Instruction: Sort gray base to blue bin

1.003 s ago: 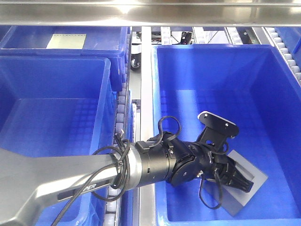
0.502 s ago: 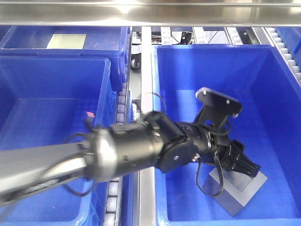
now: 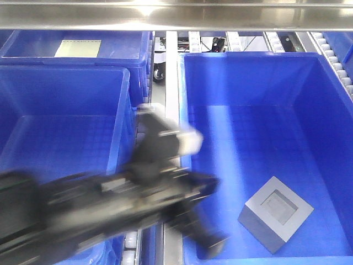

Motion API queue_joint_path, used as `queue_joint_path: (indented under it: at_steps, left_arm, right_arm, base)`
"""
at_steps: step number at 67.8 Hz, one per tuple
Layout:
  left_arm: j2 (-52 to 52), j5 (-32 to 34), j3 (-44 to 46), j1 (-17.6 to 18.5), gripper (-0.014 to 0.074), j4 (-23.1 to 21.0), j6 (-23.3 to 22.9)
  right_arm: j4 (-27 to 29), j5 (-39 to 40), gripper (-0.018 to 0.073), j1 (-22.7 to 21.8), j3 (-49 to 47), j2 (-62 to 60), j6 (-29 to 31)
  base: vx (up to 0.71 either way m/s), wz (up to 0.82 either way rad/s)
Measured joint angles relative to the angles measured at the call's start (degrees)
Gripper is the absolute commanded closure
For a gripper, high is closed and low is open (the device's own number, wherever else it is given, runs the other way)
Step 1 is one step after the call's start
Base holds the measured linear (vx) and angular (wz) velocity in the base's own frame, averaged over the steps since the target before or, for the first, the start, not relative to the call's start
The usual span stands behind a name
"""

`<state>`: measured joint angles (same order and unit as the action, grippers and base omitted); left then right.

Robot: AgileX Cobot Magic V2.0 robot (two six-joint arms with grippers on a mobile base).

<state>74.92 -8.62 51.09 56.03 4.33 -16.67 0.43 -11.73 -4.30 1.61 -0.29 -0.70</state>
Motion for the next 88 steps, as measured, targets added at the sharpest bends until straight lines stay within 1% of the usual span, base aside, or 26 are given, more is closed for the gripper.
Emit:
queue_joint_path:
  at_steps: [17, 29, 42, 49, 56, 88]
  left_arm:
    - [-21.47, 0.32, -15.24, 0.00, 0.0604, 0.05, 0.00]
    - [-36.67, 0.27, -23.97, 0.00, 0.0604, 0.18, 0.00]
    - [-52.41, 0.02, -30.81, 0.00, 0.0604, 0.23, 0.00]
    - [-58.35, -2.41, -32.32, 0.00, 0.0604, 0.23, 0.00]
    - [-61.10, -5.00, -32.59, 0.00, 0.0604, 0.23, 0.00]
    - [-61.53, -5.31, -32.59, 0.00, 0.0604, 0.23, 0.00]
  right_arm:
    - [0.00, -0.05, 0.0564, 0.00, 0.00, 0.00, 0.00]
    - [0.00, -0.05, 0.0564, 0.00, 0.00, 0.00, 0.00]
    - [0.00, -0.10, 0.0564, 0.00, 0.00, 0.00, 0.00]
    - [0.00, -0.10, 0.0564, 0.00, 0.00, 0.00, 0.00]
    - [0.00, -0.10, 0.0564, 0.00, 0.00, 0.00, 0.00]
    - [0.00, -0.10, 0.0564, 0.00, 0.00, 0.00, 0.00]
  base:
    - [0.00, 0.00]
    - [0.00, 0.00]
    - [0.00, 0.00]
    - [0.00, 0.00]
    - [0.00, 0.00]
    - [0.00, 0.00]
